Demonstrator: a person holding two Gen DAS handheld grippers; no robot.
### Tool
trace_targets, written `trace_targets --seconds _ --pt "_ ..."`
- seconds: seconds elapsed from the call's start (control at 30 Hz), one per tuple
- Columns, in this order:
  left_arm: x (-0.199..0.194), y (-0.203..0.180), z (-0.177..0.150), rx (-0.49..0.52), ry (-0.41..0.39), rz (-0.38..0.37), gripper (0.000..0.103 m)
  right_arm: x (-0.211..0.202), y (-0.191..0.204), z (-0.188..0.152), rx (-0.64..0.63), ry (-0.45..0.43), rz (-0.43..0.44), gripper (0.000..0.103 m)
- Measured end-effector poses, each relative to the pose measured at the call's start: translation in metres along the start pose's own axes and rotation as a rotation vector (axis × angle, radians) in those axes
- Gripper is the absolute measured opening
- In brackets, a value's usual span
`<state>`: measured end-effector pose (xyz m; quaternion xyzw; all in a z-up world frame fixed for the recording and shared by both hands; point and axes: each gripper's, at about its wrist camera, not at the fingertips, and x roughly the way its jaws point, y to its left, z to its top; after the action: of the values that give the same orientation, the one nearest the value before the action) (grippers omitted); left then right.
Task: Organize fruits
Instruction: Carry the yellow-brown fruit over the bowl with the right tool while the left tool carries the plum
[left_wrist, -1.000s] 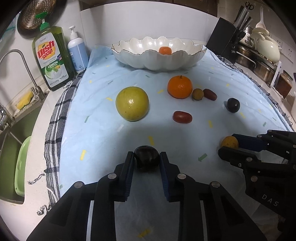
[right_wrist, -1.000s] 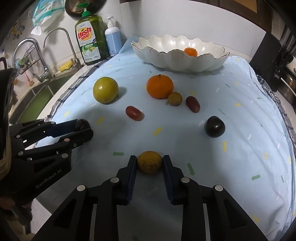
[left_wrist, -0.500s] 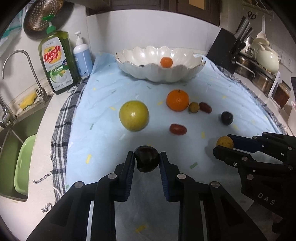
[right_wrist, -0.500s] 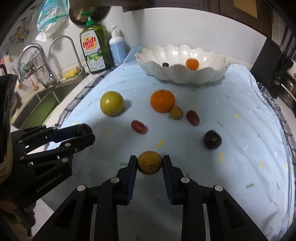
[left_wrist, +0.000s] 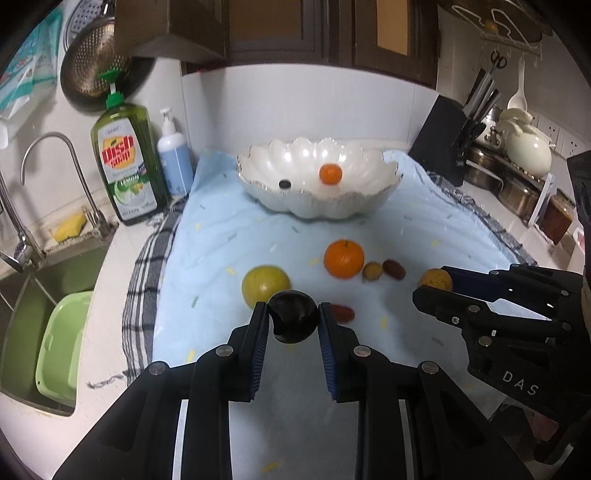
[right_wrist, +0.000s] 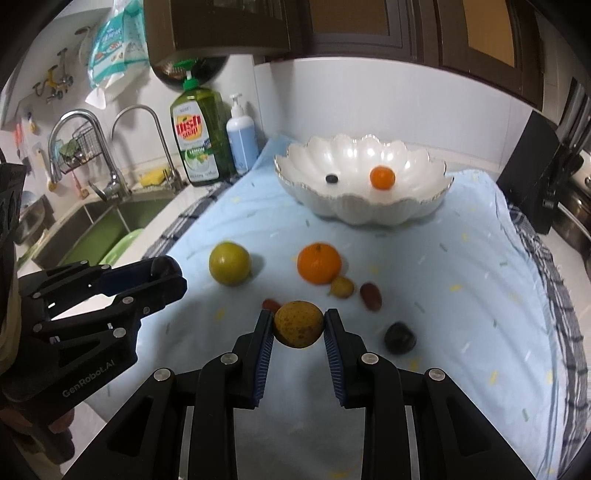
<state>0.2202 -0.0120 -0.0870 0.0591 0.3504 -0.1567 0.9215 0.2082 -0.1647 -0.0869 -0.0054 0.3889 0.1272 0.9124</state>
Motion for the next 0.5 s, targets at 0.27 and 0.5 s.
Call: trace_targets --seconds 0.27,0.5 --pt "-0.007 -0.004 0.023 -0.012 -0.062 -0.002 0.027 -0.009 -0.006 0.022 -0.011 -0.061 0.007 0.029" --pt "-0.006 -0.007 0.049 -0.005 -0.112 -0.002 0.027 -0.013 -0.018 0.046 -0.011 -0.122 -0.008 0.029"
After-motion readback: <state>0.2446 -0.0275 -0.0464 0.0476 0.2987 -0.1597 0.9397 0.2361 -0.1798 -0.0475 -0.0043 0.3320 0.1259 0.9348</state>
